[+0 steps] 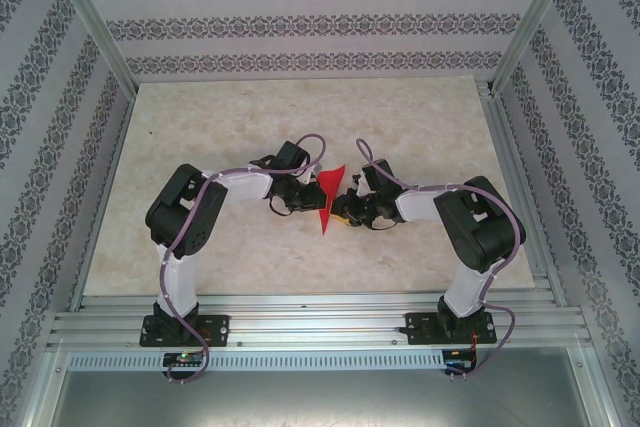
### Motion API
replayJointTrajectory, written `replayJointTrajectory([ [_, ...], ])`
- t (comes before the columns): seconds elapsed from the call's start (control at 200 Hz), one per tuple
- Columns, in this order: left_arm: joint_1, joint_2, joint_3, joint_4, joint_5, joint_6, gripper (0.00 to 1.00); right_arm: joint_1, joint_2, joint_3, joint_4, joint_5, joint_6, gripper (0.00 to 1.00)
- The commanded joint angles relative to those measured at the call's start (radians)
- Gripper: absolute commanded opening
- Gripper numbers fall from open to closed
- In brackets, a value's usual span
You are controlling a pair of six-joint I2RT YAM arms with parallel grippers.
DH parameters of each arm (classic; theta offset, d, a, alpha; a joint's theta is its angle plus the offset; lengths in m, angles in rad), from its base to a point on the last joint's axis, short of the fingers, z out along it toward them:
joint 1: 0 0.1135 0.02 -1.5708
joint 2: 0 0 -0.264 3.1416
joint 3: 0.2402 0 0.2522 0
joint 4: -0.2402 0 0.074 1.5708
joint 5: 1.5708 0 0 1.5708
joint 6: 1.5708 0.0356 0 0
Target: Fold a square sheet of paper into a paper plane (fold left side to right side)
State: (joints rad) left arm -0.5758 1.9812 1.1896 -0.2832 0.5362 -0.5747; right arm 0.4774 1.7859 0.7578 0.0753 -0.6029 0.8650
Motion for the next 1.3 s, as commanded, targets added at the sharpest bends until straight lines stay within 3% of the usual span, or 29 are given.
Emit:
replayJointTrajectory([
  [0.0,0.015,-0.047,-0.006,-0.043,-0.016,0.034,0.17,0.012,0.076,-0.017,-0.005,0.086,-0.018,0.23],
  [0.22,0.016,-0.069,-0.002,-0.040,-0.008,0.027,0.18,0.001,0.020,-0.032,0.005,0.088,-0.023,0.24],
  [0.555,0.047,-0.190,0.029,-0.102,0.000,0.029,0.36,0.003,0.033,-0.022,-0.012,0.088,-0.032,0.24],
  [0.799,0.009,-0.142,0.102,-0.100,0.063,0.004,0.48,0.003,0.033,-0.017,-0.018,0.086,-0.032,0.24],
  [1.159,-0.028,-0.036,0.197,-0.174,0.006,0.017,0.49,0.004,0.035,-0.014,-0.026,0.084,-0.035,0.24],
  [1.294,-0.036,-0.016,0.209,-0.188,-0.010,0.024,0.41,0.006,0.035,-0.014,-0.036,0.087,-0.039,0.24],
])
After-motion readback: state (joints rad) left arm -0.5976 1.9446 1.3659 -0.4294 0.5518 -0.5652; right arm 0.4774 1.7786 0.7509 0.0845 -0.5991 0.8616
